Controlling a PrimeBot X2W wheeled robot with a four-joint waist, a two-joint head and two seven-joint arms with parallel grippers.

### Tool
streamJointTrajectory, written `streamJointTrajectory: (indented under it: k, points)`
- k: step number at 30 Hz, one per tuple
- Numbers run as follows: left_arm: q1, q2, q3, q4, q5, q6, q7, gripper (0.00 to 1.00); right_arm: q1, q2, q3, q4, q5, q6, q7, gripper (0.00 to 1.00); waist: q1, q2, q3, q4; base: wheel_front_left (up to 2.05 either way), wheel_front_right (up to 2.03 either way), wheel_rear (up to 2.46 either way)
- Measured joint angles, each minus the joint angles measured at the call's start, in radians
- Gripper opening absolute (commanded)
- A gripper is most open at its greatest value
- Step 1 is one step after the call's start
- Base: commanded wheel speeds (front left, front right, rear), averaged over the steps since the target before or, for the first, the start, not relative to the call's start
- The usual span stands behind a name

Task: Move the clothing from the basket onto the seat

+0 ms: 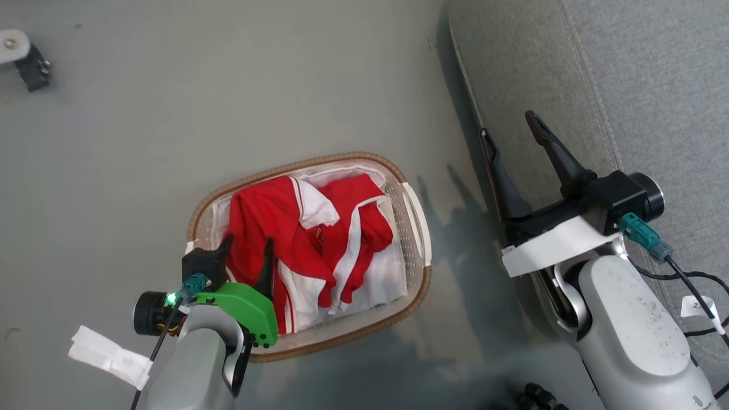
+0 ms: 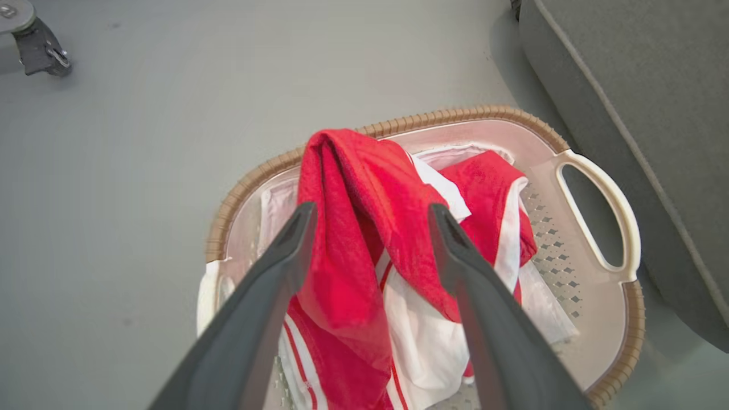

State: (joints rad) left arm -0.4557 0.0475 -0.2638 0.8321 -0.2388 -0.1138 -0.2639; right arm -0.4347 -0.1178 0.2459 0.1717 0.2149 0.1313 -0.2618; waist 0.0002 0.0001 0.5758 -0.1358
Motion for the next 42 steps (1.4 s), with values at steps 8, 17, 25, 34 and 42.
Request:
streamJointTrajectory:
  k: [8, 17, 25, 34, 42]
  points:
    - [-0.074, 0.0, -0.056, 0.11, -0.064, 0.01, 0.0, 1.0, -0.042, 0.006, 0.017, -0.004, 0.013, 0.0, 0.0, 1.0, 0.0, 0.0, 0.095, -0.032, 0.0, 0.0, 0.0]
    - [-0.16, 0.0, -0.085, 0.191, -0.123, 0.026, 0.0, 1.0, -0.068, 0.01, 0.016, -0.017, 0.014, 0.0, 0.0, 1.0, 0.0, 0.0, 0.192, -0.062, 0.0, 0.0, 0.0]
    - [-0.231, 0.0, -0.105, 0.21, -0.151, 0.015, 0.0, 1.0, -0.086, 0.013, 0.02, -0.022, 0.014, 0.0, 0.0, 1.0, 0.0, 0.0, 0.251, -0.079, 0.0, 0.0, 0.0]
    - [-0.279, -0.001, -0.121, 0.208, -0.159, -0.006, 0.0, 1.0, -0.103, 0.027, 0.031, -0.023, 0.014, 0.0, 0.0, 1.0, -0.0001, 0.0, 0.289, -0.091, 0.0, 0.0, 0.0]
    - [-0.294, -0.001, -0.136, 0.275, -0.161, -0.009, 0.0, 0.0, -0.107, 0.029, 0.033, -0.008, 0.016, 0.0, 0.0, 1.0, -0.0001, 0.0, 0.283, -0.096, 0.0, 0.0, 0.0]
